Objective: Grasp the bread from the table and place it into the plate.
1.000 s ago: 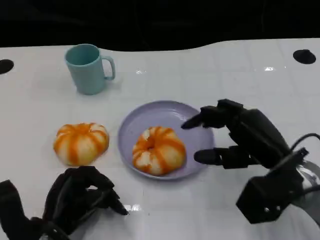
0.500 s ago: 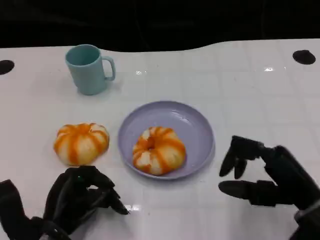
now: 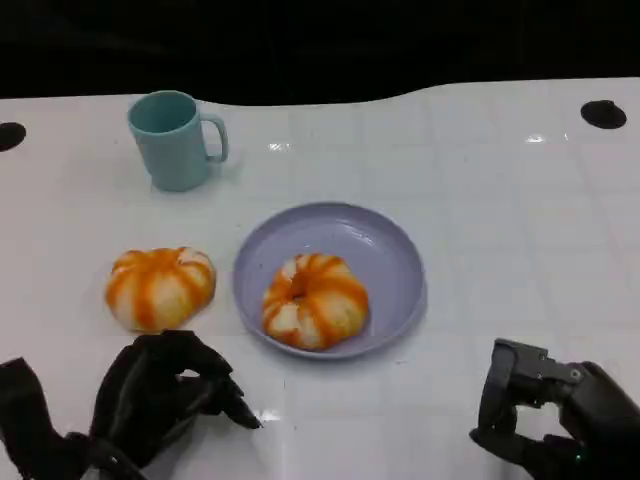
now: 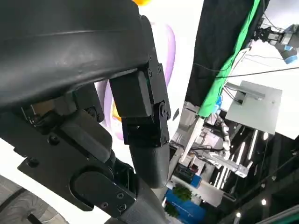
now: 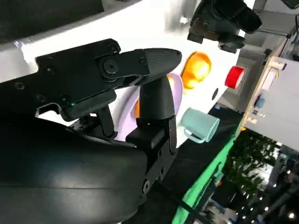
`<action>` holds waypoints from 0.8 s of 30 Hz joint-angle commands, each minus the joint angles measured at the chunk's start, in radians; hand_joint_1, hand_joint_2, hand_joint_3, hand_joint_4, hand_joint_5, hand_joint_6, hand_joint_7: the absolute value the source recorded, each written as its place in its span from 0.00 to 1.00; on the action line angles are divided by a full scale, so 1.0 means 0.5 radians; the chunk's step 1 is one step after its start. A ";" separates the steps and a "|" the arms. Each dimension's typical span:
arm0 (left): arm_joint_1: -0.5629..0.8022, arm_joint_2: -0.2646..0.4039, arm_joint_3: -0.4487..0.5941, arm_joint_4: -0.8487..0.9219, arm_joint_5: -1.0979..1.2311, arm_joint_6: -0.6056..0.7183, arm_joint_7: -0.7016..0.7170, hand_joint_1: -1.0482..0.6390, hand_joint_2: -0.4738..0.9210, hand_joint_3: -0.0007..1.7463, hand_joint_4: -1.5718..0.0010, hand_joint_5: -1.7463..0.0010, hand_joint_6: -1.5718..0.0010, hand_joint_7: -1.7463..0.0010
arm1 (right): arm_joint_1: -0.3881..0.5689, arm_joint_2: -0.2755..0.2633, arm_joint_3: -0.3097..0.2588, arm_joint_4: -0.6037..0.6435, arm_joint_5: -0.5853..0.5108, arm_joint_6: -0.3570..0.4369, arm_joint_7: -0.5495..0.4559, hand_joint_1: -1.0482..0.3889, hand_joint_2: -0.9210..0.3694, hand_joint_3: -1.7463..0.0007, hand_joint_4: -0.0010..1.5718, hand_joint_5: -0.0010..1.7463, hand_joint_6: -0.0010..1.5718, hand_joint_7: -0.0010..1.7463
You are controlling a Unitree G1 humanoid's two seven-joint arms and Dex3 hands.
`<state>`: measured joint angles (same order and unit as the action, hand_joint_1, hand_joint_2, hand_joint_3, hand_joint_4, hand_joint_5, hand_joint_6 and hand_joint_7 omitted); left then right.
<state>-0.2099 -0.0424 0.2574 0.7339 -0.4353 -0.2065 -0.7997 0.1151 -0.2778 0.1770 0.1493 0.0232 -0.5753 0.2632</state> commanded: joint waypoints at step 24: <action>0.007 0.044 0.006 0.004 -0.003 -0.001 -0.005 0.00 0.77 0.00 0.00 0.66 0.00 0.79 | -0.157 0.207 -0.213 0.324 0.051 -0.201 0.057 0.41 0.00 0.82 0.49 1.00 0.35 1.00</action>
<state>-0.2098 -0.0366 0.2593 0.7386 -0.4352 -0.2034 -0.7999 0.0386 -0.1694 0.0879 0.3214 0.0410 -0.6713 0.2934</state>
